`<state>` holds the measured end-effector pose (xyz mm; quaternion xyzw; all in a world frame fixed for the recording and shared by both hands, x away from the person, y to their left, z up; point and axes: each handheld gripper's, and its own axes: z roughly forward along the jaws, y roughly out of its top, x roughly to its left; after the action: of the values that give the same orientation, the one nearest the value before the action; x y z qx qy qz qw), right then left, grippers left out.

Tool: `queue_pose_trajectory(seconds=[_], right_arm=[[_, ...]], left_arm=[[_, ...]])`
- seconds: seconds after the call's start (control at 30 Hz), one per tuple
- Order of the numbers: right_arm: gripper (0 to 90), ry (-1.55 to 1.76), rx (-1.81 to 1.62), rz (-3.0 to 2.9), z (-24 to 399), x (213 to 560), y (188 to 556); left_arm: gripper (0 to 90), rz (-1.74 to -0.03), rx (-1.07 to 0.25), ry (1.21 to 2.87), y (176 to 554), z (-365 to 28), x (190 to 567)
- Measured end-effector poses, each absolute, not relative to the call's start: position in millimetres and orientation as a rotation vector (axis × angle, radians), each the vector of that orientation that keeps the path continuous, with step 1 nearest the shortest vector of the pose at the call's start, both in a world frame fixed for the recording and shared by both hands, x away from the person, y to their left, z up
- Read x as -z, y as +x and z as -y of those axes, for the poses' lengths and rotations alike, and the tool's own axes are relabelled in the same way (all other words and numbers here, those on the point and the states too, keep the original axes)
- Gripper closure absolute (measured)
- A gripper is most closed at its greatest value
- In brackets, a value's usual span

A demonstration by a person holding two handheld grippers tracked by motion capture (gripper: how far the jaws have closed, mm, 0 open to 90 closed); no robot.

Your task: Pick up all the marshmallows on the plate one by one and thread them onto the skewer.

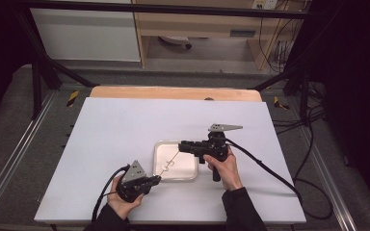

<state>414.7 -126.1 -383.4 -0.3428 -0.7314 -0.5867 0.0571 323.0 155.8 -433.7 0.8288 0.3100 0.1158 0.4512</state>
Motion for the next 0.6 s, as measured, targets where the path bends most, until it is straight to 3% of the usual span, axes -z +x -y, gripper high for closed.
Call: queue_pose_trajectory(seconds=[0.6], right_arm=[[77.4, -1.063, 1.893, 2.126, 116, 396, 401]], left_arm=[[88.5, -0.814, -0.258, 2.012, 322, -156, 436]])
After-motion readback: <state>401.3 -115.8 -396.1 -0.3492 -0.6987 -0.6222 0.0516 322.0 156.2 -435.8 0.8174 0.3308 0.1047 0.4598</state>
